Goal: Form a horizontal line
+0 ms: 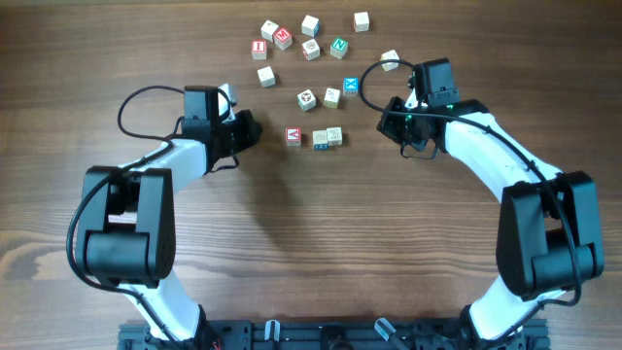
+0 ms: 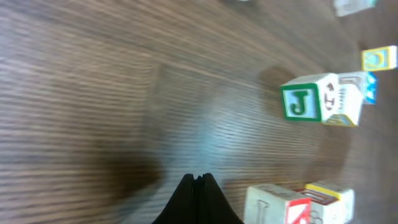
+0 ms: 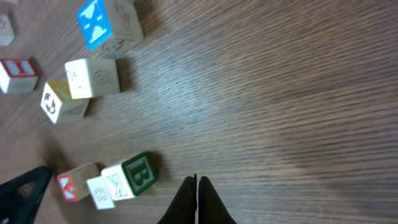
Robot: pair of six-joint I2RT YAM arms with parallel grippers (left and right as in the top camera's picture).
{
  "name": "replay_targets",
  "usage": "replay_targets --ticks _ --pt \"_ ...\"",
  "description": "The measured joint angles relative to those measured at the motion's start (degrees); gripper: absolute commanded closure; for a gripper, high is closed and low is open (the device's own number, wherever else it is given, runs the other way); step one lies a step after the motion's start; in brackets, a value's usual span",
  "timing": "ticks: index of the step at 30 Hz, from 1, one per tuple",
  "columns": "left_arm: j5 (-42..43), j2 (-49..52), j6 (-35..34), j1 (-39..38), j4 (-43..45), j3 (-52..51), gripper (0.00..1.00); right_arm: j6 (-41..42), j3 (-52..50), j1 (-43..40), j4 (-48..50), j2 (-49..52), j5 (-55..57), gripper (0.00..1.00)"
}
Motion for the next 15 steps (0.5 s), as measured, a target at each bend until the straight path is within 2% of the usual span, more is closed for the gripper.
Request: replay_targets --ticks 8,15 --pt "1.7 0.02 1.92 -2.56 1.33 0.0 0.96 0.72 -7.93 -0.11 9.79 3.26 0.35 0.96" --pt "0.92 0.11 2.12 -4.5 2.43 0.0 0.96 1.77 -8.0 -0.42 14.43 4.61 -2.34 0.96"
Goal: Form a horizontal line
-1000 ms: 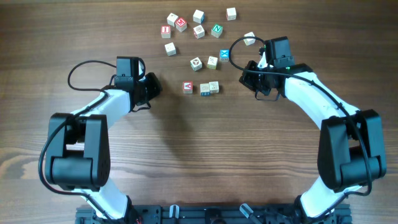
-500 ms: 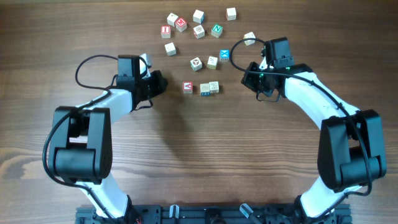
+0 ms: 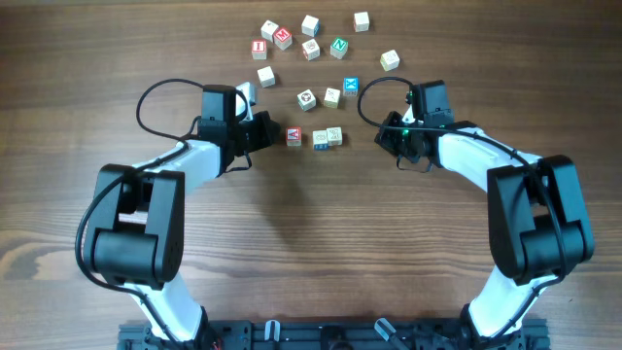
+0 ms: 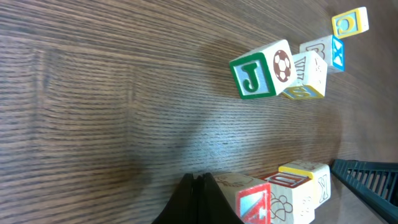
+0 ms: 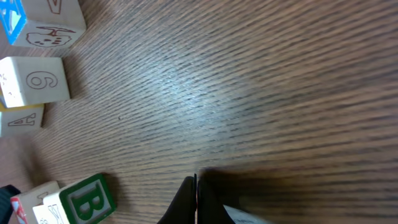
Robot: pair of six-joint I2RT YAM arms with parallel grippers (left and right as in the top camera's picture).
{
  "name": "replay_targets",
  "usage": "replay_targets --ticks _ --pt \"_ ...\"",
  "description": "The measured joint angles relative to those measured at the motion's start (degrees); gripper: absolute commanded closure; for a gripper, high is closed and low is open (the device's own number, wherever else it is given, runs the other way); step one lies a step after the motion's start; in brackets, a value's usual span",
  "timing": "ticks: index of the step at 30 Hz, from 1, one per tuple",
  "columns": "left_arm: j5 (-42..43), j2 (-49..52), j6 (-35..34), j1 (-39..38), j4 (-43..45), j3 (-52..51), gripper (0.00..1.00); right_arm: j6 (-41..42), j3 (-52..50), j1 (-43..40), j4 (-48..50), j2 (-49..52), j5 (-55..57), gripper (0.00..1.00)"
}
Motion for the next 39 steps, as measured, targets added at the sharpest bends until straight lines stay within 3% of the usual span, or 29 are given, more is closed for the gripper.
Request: replay_targets --ticks 16,39 --pt "1.22 3.1 0.04 0.0 1.09 0.17 0.96 0.44 -0.2 5.84 3.69 0.81 -0.26 0.95" --pt "5.03 4.04 0.07 -2.32 2.47 0.15 0.96 0.44 -0.31 5.9 7.06 1.84 -0.37 0.96"
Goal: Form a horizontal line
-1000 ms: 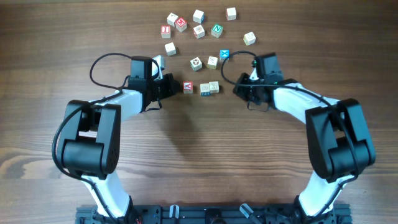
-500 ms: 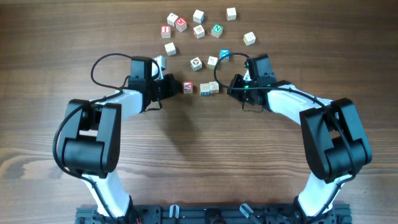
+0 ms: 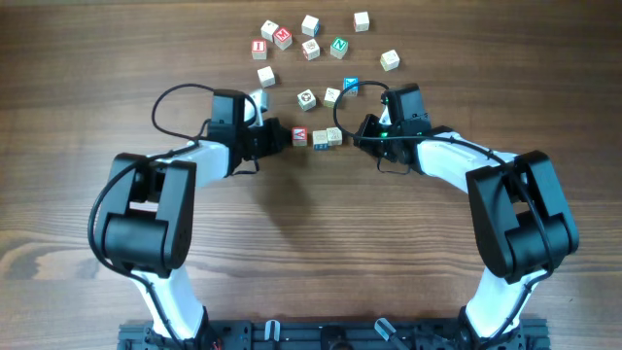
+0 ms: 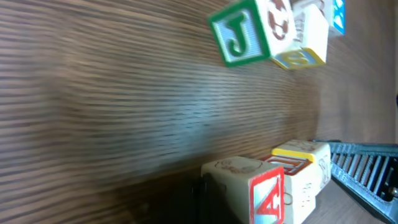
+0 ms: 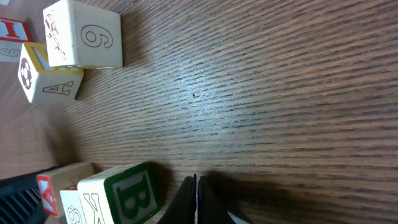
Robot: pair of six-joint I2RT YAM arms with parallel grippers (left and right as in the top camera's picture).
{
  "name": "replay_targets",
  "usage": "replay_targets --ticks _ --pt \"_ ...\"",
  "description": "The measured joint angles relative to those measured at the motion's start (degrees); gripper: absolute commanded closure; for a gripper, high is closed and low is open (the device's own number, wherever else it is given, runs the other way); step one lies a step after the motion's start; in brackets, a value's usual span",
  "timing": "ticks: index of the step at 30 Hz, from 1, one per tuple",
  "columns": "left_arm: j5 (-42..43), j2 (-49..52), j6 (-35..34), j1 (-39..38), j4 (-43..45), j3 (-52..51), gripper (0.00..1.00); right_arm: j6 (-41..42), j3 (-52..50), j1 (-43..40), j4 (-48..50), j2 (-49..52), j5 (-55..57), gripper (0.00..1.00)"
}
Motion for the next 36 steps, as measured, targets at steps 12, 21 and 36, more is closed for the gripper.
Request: replay_targets --ticks 12,21,36 --pt "0.0 0.24 0.15 -1.18 0.76 0.0 0.96 0.0 0.0 0.0 0.02 0.02 0.0 0.96" --pt "-0.02 0.24 0.15 -1.18 0.79 0.0 0.96 -0.33 0.0 1.05 0.81 0.42 -2.01 0.96" --pt "-0.02 0.24 0.15 -1.11 0.68 0.0 0.96 -0.7 0.0 2.99 1.92 0.79 -2.34 0.96"
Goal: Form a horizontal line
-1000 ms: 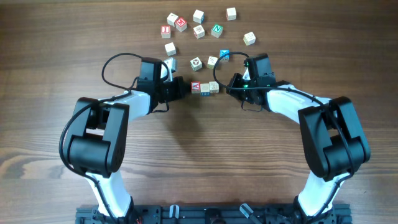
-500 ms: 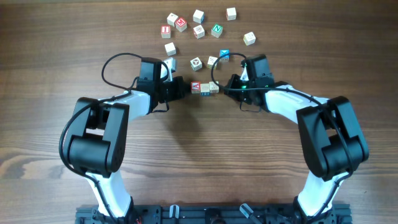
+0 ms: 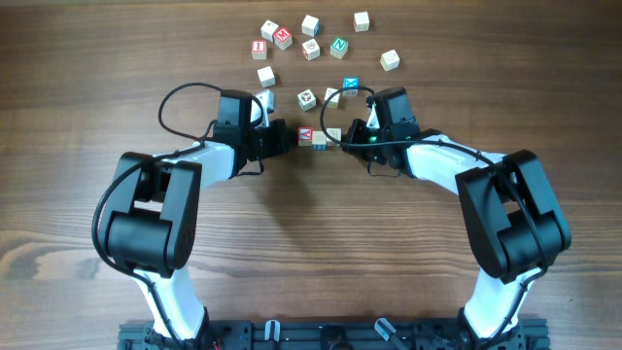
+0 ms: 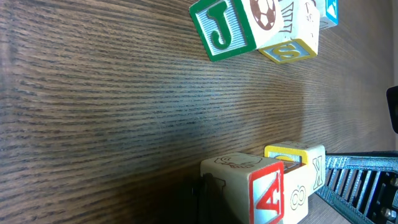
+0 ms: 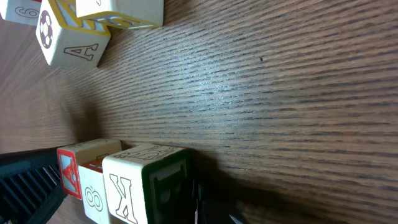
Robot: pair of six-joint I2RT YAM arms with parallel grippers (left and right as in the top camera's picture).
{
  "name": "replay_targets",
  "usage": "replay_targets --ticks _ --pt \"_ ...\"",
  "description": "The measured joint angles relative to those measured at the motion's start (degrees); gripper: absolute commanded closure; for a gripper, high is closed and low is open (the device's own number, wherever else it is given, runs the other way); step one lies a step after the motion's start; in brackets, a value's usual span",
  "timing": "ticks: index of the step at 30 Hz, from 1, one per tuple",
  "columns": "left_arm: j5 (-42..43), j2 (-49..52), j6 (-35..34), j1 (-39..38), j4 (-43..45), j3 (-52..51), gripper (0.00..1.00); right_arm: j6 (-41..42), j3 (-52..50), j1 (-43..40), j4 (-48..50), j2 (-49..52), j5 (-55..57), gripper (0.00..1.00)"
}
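Note:
Three letter blocks stand in a short left-to-right row: a red "A" block [image 3: 305, 135], a middle "8" block [image 3: 320, 140] and a green-faced "K" block [image 3: 334, 134]. My left gripper [image 3: 284, 138] is shut, its tip [image 4: 204, 198] against the red block [image 4: 249, 190]. My right gripper [image 3: 351, 136] is shut too, its tip [image 5: 198, 204] against the green face of the K block [image 5: 149, 180]. In the right wrist view the three blocks stand side by side with no visible gap.
Several loose blocks are scattered behind the row, the nearest being the soccer-ball block [image 3: 307, 98], a pale block [image 3: 332, 95] and a blue "X" block [image 3: 351, 86]. A green "J" block [image 4: 221, 28] lies just behind my left gripper. Bare wooden table [image 3: 311, 243] lies in front.
My right gripper has moved left and now touches the K block. The left gripper and the red block have shifted slightly right, and the row is tighter.
Both shut grippers first stood well out to either side, the red block apart from the other two. Then they were nearer. Then the left tip was against the red block. Now both tips bear on the row's ends and the three blocks stand together.

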Motion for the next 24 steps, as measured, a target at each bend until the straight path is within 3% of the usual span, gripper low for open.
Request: replay_targets --ticks 4,11,24 --pt "0.02 0.0 0.0 0.0 -0.17 0.0 0.96 -0.02 0.02 -0.02 -1.6 -0.28 0.02 0.96" --pt "0.04 0.0 0.0 0.0 -0.17 0.0 0.96 0.02 -0.2 -0.04 -14.32 -5.11 6.49 0.96" --pt "0.07 0.0 0.0 0.0 -0.87 0.13 0.96 1.33 -0.22 6.88 -15.34 -6.62 4.02 0.96"
